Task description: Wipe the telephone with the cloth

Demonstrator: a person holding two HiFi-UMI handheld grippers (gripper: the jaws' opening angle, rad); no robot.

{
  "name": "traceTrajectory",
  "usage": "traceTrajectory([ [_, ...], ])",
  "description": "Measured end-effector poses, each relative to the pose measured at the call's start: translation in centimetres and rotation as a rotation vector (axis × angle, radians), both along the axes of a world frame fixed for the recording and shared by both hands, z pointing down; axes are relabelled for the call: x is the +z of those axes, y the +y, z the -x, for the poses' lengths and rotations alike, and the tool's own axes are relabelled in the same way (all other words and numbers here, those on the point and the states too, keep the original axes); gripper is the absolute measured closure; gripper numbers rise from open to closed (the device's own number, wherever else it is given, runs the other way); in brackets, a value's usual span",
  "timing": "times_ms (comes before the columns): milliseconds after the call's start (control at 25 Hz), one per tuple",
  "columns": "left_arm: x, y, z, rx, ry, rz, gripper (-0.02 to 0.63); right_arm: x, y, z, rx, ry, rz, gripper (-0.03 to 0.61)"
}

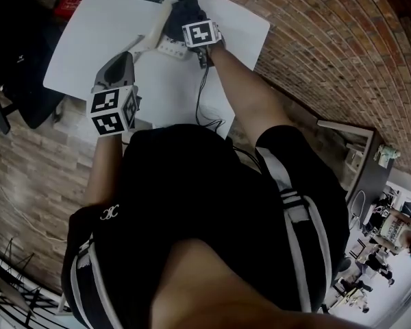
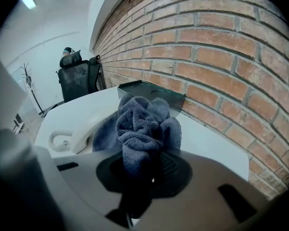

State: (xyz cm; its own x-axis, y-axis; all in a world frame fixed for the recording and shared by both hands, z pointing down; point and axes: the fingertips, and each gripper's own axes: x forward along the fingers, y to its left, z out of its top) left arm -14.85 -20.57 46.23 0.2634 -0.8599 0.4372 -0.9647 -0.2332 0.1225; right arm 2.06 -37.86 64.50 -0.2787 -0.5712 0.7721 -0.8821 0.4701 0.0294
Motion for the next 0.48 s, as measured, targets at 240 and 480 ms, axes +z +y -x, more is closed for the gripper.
traceTrajectory([
  [240, 0.2, 0.1, -0.9, 0.016, -0.002, 0.001, 0.621, 0.5, 2.4, 0.8, -0.019, -0.01, 0.055, 0.54],
  [480, 0.0, 0.2, -1.1, 0.025, -0.002, -0.008, 0.621, 0.5, 3.3, 1.8, -0.059, 0.02, -0.006, 0.54],
])
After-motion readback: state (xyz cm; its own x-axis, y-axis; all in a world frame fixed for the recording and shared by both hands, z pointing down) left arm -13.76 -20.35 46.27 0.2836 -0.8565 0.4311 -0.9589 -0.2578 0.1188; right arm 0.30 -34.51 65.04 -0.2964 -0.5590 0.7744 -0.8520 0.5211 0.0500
